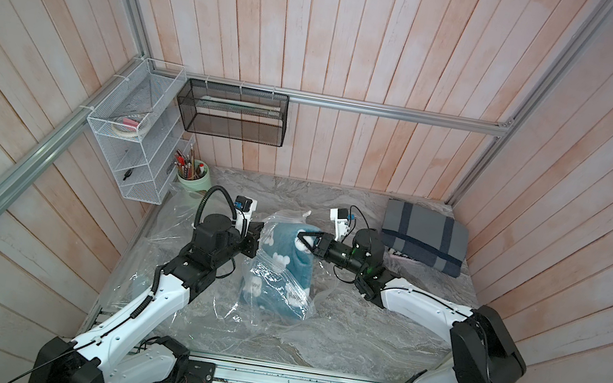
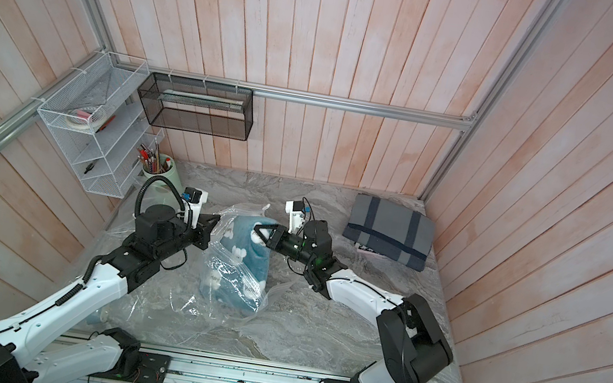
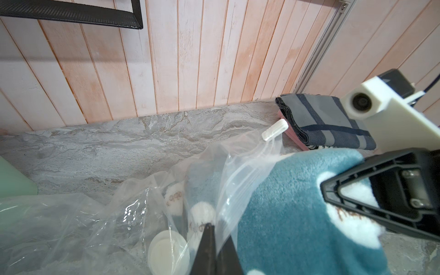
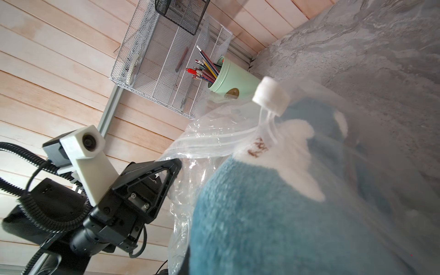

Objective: Take the blanket out of the vacuum bag
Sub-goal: Take out the blanket from the vacuum bag.

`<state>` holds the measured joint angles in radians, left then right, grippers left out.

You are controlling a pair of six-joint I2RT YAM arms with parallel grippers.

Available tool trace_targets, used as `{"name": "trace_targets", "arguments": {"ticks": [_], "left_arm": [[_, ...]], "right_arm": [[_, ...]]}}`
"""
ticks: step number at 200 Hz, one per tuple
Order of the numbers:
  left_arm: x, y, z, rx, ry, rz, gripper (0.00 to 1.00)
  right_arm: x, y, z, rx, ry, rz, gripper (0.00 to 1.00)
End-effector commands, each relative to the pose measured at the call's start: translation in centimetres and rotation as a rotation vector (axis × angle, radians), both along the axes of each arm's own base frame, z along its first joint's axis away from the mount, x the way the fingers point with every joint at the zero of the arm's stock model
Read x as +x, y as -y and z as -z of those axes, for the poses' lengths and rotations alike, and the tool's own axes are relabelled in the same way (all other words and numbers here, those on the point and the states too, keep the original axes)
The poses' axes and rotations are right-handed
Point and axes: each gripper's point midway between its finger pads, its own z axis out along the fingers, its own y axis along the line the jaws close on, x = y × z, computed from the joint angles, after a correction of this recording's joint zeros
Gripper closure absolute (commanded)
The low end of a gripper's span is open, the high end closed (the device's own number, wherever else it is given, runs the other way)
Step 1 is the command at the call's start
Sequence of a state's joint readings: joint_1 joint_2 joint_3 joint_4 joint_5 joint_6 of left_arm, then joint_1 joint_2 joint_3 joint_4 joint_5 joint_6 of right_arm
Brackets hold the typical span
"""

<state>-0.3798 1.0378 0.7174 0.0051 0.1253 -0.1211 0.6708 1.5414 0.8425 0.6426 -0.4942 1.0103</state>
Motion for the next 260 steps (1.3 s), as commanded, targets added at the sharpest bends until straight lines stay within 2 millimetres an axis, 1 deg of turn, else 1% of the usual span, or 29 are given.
{"name": "trace_targets", "arguments": {"ticks": [1, 22, 48, 85, 102, 118, 139, 155, 204, 223, 260], "left_arm": [[0.0, -0.6, 0.5, 0.020, -0.031, -0.026, 1.00], [0.1, -1.3, 0.9, 0.029, -0.048, -0.062, 1.00], [0.1, -1.7, 1.3, 0.034, -0.066, -0.084, 1.00], [0.2, -1.9, 1.5, 0.026, -0.072, -0.097, 1.00], [0.2, -1.8, 1.8, 0.025, -0.075, -0.092, 1.00], [0.2, -1.7, 2.0, 0.018, -0.075, -0.088, 1.00], [0.2, -1.5, 2.2, 0.012, -0.083, -0.082, 1.00], [0.3, -1.7, 2.3, 0.020, -0.080, -0.086, 1.00], [0.2, -1.9, 2.2, 0.034, -0.076, -0.094, 1.00], [0.1, -1.9, 2.4, 0.033, -0.080, -0.093, 1.00], [0.0, -2.0, 2.3, 0.033, -0.075, -0.094, 1.00]], "right_arm": [[-0.1, 1.2, -3.7, 0.085, 0.085, 0.014, 1.00], [-0.3, 2.5, -4.1, 0.090, 0.093, 0.036, 1.00], [0.0, 4.5, -4.8, 0.088, 0.106, 0.079, 1.00], [0.1, 7.3, -7.3, 0.083, 0.160, 0.135, 1.00], [0.1, 8.4, -8.1, 0.090, 0.172, 0.159, 1.00], [0.1, 9.4, -8.4, 0.082, 0.187, 0.186, 1.00], [0.5, 10.8, -8.4, 0.080, 0.184, 0.217, 1.00], [0.7, 12.0, -9.0, 0.088, 0.193, 0.242, 1.00], [1.3, 14.8, -11.1, 0.081, 0.244, 0.316, 1.00], [1.8, 15.8, -11.4, 0.066, 0.252, 0.353, 1.00], [2.3, 17.5, -12.8, 0.060, 0.289, 0.415, 1.00]]}}
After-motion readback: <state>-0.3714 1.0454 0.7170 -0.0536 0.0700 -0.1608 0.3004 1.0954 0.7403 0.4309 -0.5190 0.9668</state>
